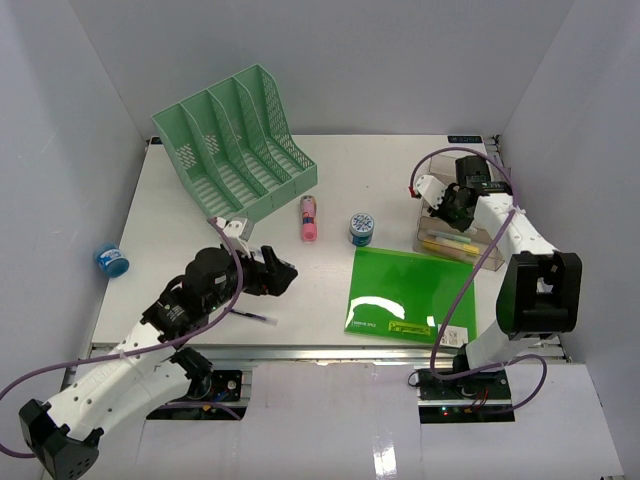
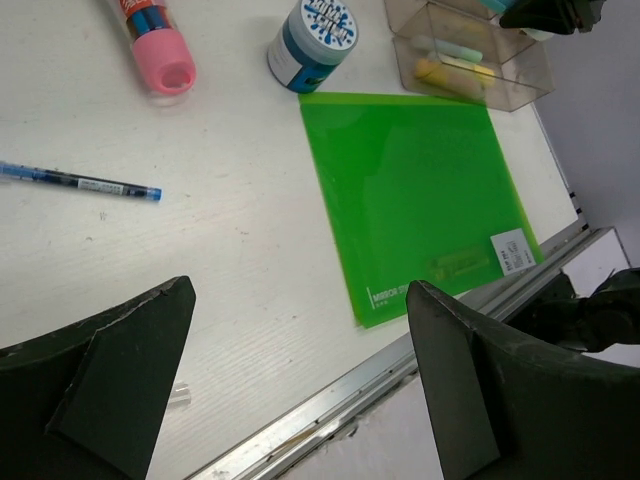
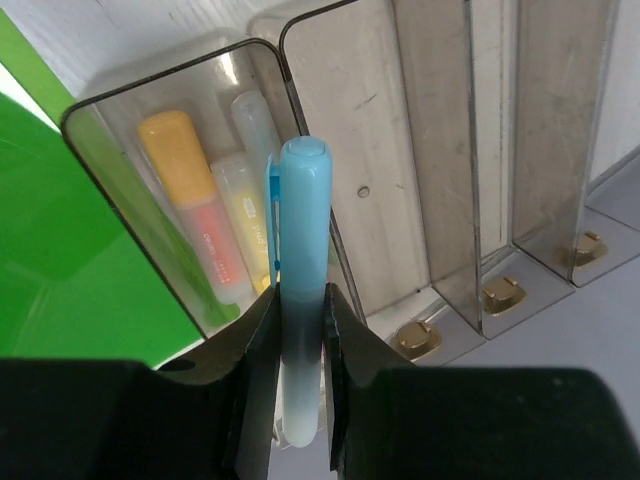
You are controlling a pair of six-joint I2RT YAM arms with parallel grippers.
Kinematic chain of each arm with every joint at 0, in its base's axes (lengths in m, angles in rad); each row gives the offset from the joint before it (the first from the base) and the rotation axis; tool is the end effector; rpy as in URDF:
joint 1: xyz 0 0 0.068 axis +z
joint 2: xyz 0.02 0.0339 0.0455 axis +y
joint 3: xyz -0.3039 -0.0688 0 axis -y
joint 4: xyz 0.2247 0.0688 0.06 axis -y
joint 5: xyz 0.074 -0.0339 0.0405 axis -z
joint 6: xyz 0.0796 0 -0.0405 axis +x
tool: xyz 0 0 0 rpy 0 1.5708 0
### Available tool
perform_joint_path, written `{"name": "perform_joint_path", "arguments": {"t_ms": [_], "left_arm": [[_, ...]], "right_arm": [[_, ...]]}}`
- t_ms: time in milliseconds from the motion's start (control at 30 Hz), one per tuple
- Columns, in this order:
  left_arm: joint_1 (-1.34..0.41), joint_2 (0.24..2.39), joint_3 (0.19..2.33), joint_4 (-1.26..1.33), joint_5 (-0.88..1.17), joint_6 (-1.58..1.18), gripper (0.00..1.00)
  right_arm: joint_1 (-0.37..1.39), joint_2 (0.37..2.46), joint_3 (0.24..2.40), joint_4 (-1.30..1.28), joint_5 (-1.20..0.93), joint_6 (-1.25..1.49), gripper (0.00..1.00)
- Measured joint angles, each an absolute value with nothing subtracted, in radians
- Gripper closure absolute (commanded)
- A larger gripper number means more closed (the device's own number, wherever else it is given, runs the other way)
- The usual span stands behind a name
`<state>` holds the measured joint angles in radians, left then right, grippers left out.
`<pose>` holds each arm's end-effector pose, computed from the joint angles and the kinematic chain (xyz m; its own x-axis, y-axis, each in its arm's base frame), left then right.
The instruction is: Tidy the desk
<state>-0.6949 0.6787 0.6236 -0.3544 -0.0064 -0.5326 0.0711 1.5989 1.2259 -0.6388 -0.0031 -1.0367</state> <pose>0.1171 -0.0969 0.2907 -0.5863 -0.1723 -0.7916 0.3924 0.7944 -0.4636 0.3402 0.0245 0.2611 -0.3679 -0.8891 -0.2722 -0.7649 0.4559 -0.4551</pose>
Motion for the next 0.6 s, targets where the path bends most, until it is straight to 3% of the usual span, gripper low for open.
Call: {"name": "perform_joint_path", "arguments": {"t_ms": [133,200,367,600], "left_arm": [[-0.695,0.647,0.59,-0.378,-0.018,-0.525,0.02],[-0.695,0.637,0.586,-0.38,-0.022,-0.524,0.02],[-0.695,0.628,0.58,-0.381,-0.027,-0.529,0.02],[-0.695,0.678,0.56,-0.339,-0.021,-0.593,0.02]], "right_arm": [[0.07,1.642,1.225,-0.623,0.016,-1.067,0.77],[0.069,1.642,1.217,-0.613,0.021,-1.082,0.67],[0.06,1.643,1.19,-0.591,0.024,-1.105,0.52],[0.034,1.643,1.166,-0.581,-0.007,-1.118,0.45]]}}
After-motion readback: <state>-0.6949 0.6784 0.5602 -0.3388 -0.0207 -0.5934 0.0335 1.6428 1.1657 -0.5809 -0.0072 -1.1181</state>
